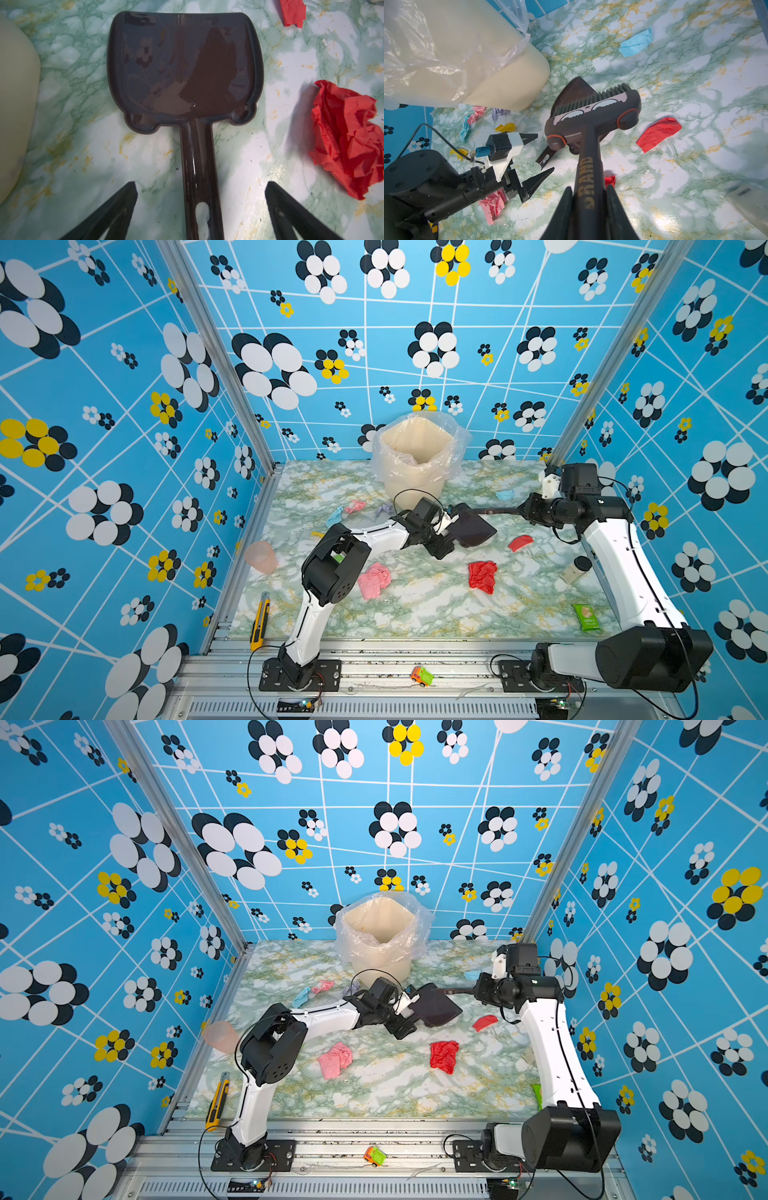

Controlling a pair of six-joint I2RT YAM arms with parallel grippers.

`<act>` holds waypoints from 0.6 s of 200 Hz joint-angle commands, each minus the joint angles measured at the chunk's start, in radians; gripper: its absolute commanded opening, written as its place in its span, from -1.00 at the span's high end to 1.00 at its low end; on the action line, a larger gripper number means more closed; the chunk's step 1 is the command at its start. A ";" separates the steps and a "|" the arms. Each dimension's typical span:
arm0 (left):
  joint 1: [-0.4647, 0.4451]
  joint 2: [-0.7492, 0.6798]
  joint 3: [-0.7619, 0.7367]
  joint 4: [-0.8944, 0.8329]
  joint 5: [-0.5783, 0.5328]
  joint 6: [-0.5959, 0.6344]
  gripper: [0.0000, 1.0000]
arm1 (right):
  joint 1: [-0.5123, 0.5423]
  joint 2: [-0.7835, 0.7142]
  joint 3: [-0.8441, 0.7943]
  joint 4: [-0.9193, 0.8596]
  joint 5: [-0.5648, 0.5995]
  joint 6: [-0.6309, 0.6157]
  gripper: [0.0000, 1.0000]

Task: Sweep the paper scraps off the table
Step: 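Close the left gripper on the dustpan handle while the right gripper holds the brush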

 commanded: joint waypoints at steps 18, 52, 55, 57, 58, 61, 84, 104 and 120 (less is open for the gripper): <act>0.005 0.046 0.067 -0.110 -0.021 -0.007 -0.98 | -0.034 -0.030 -0.015 0.069 -0.047 0.030 1.00; 0.001 0.073 0.105 -0.158 -0.037 -0.006 -0.98 | -0.047 -0.038 -0.028 0.082 -0.058 0.031 1.00; 0.000 0.073 0.108 -0.162 -0.040 -0.006 -0.98 | -0.047 -0.038 -0.029 0.082 -0.058 0.031 1.00; 0.000 0.075 0.111 -0.165 -0.040 -0.005 -0.98 | -0.048 -0.039 -0.029 0.084 -0.058 0.031 1.00; -0.001 0.076 0.112 -0.167 -0.041 -0.005 -0.98 | -0.049 -0.038 -0.029 0.084 -0.058 0.031 1.00; -0.001 0.078 0.116 -0.172 -0.043 -0.002 -0.98 | -0.049 -0.039 -0.029 0.084 -0.059 0.029 1.00; -0.011 0.095 0.144 -0.204 -0.069 0.010 -1.00 | -0.056 -0.045 -0.038 0.087 -0.065 0.026 1.00; -0.014 0.111 0.171 -0.230 -0.071 0.018 -0.98 | -0.065 -0.056 -0.052 0.095 -0.072 0.026 1.00; -0.018 0.123 0.189 -0.245 -0.074 0.023 -0.97 | -0.072 -0.061 -0.059 0.097 -0.079 0.024 1.00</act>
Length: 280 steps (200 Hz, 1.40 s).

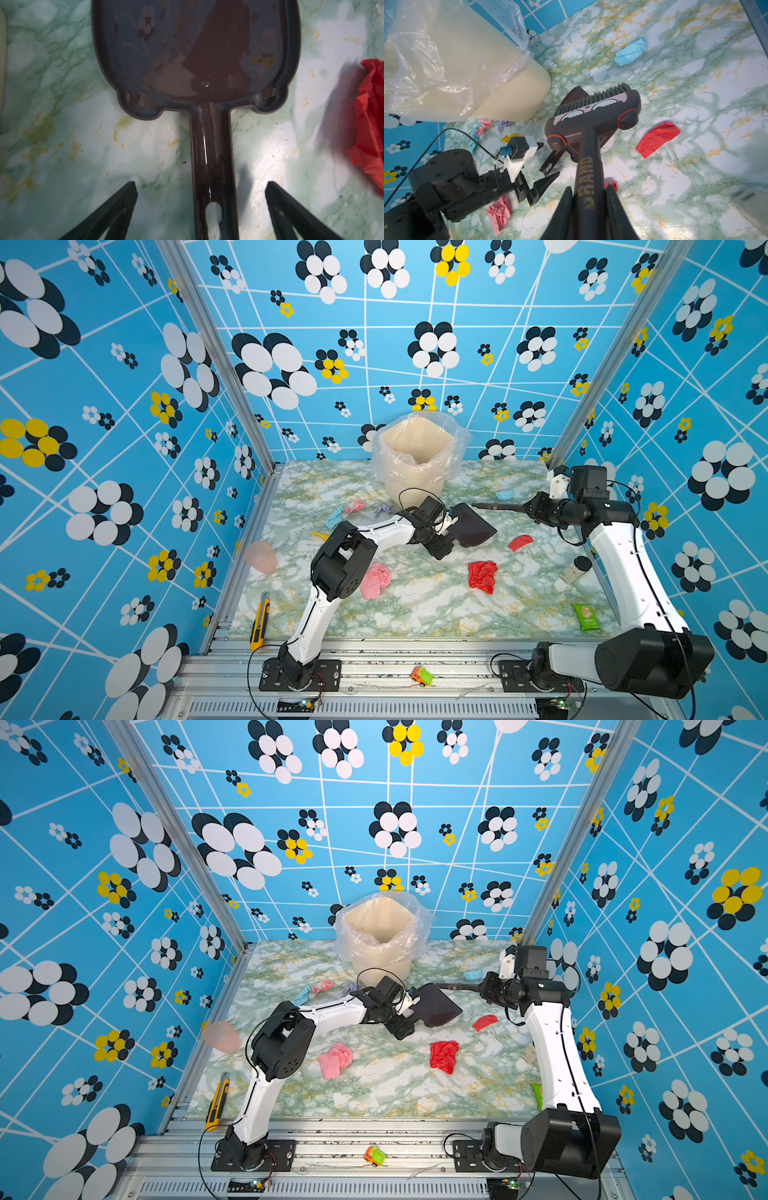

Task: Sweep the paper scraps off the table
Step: 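Close the left gripper on the dustpan handle while the right gripper holds the brush, then lift the dustpan with the left gripper while the right gripper holds the brush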

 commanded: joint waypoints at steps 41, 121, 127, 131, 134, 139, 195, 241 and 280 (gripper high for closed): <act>-0.014 0.065 0.091 -0.101 -0.019 0.024 -0.93 | -0.035 -0.043 -0.027 0.048 -0.055 0.001 1.00; -0.037 0.102 0.142 -0.172 -0.087 0.071 -0.59 | -0.057 -0.045 -0.034 0.053 -0.078 -0.007 1.00; -0.039 0.103 0.142 -0.173 -0.089 0.071 -0.57 | -0.057 -0.046 -0.033 0.054 -0.078 -0.007 1.00; -0.040 0.105 0.142 -0.173 -0.089 0.072 -0.56 | -0.057 -0.046 -0.033 0.053 -0.079 -0.008 1.00; -0.039 0.105 0.142 -0.174 -0.089 0.071 -0.54 | -0.059 -0.046 -0.033 0.054 -0.079 -0.008 1.00; -0.041 0.106 0.142 -0.174 -0.091 0.072 -0.51 | -0.058 -0.045 -0.033 0.052 -0.080 -0.008 1.00; -0.045 0.117 0.142 -0.167 -0.099 0.068 -0.14 | -0.060 -0.046 -0.031 0.043 -0.088 -0.010 1.00; -0.046 0.122 0.141 -0.153 -0.095 0.057 0.10 | -0.060 -0.043 -0.030 0.043 -0.083 -0.011 1.00; -0.049 0.123 0.137 -0.151 -0.092 0.057 0.56 | -0.060 -0.043 -0.032 0.038 -0.081 -0.014 1.00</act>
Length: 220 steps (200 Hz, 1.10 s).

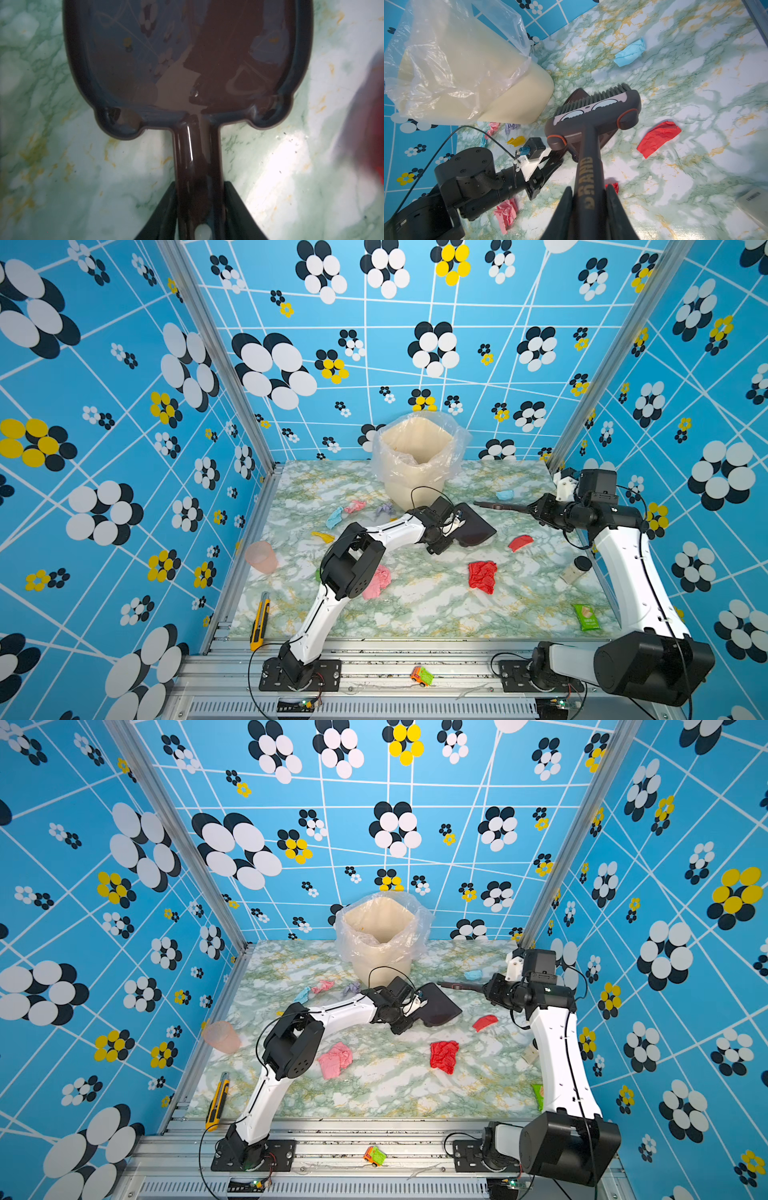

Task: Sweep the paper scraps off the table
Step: 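Lift the dustpan with the left gripper while the right gripper holds the brush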

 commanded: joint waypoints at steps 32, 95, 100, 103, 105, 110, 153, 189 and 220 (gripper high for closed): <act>-0.010 0.058 0.005 -0.041 -0.013 0.005 0.63 | -0.007 -0.026 -0.015 0.025 -0.017 -0.012 1.00; -0.010 0.038 -0.037 0.004 -0.018 -0.019 0.66 | -0.007 -0.029 -0.012 0.017 -0.015 -0.015 1.00; -0.010 0.036 -0.041 0.006 -0.017 -0.021 0.67 | -0.007 -0.030 -0.011 0.015 -0.014 -0.017 1.00; -0.010 0.033 -0.044 0.010 -0.017 -0.022 0.67 | -0.006 -0.030 -0.010 0.014 -0.014 -0.017 1.00; -0.010 0.031 -0.046 0.012 -0.016 -0.023 0.66 | -0.007 -0.030 -0.009 0.013 -0.014 -0.018 1.00; -0.009 0.027 -0.053 0.019 -0.012 -0.023 0.66 | -0.007 -0.030 -0.009 0.012 -0.014 -0.019 1.00; -0.006 -0.008 -0.098 0.072 0.019 -0.038 0.77 | -0.007 -0.032 -0.001 0.006 -0.014 -0.022 1.00; 0.006 -0.036 -0.109 0.060 0.072 -0.058 0.80 | -0.007 -0.027 0.009 0.001 -0.022 -0.022 1.00; 0.024 -0.080 -0.126 0.015 0.117 -0.078 0.98 | -0.006 -0.029 0.024 0.005 -0.047 -0.014 1.00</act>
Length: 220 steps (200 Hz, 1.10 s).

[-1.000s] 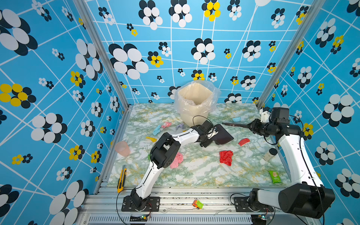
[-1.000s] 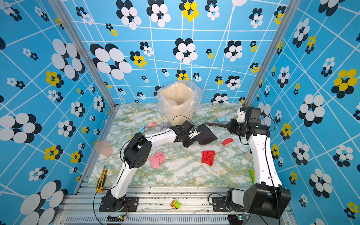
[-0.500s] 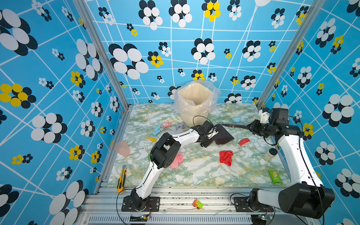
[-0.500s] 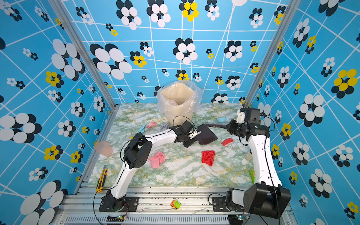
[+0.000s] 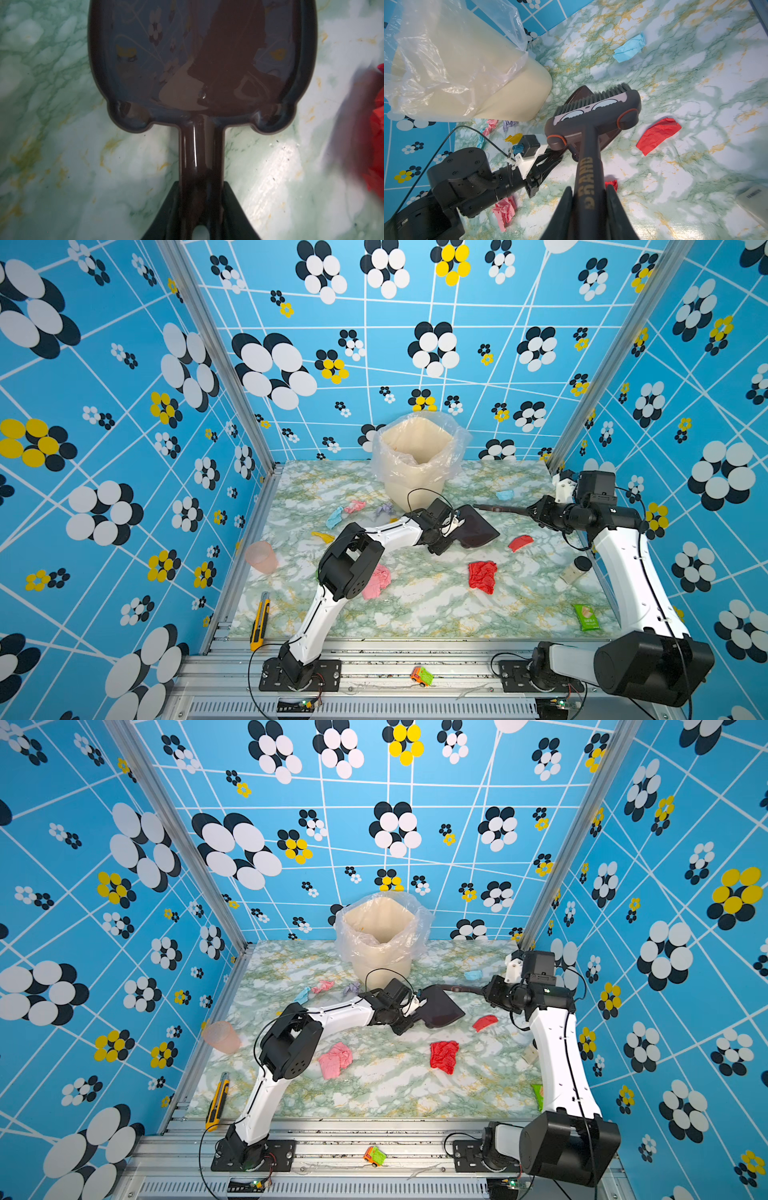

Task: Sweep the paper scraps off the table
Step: 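Lift the dustpan with the left gripper while the right gripper holds the brush, then carry the dustpan toward the robot's near edge while the right gripper brings the brush over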

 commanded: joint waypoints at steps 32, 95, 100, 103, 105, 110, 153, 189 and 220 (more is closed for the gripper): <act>0.023 -0.103 -0.074 -0.147 0.034 -0.034 1.00 | -0.007 -0.018 0.059 0.024 -0.079 0.006 1.00; 0.028 -0.263 -0.177 -0.214 0.039 -0.038 1.00 | -0.007 0.007 0.084 0.056 -0.102 0.023 1.00; 0.030 -0.279 -0.187 -0.216 0.041 -0.038 1.00 | -0.007 0.008 0.084 0.058 -0.102 0.023 1.00; 0.030 -0.287 -0.192 -0.219 0.044 -0.038 1.00 | -0.007 0.008 0.084 0.059 -0.102 0.024 1.00; 0.030 -0.293 -0.195 -0.221 0.046 -0.038 1.00 | -0.007 0.009 0.084 0.060 -0.103 0.024 1.00; 0.030 -0.306 -0.202 -0.227 0.048 -0.037 1.00 | -0.006 0.009 0.083 0.062 -0.101 0.024 1.00; 0.028 -0.410 -0.270 -0.296 0.063 -0.036 1.00 | -0.007 -0.009 0.066 0.084 -0.111 0.021 1.00; 0.029 -0.536 -0.368 -0.336 0.066 -0.059 1.00 | -0.006 -0.038 0.022 0.146 -0.158 0.023 1.00; 0.036 -0.646 -0.446 -0.364 0.044 -0.076 1.00 | 0.012 -0.074 -0.030 0.229 -0.196 0.021 1.00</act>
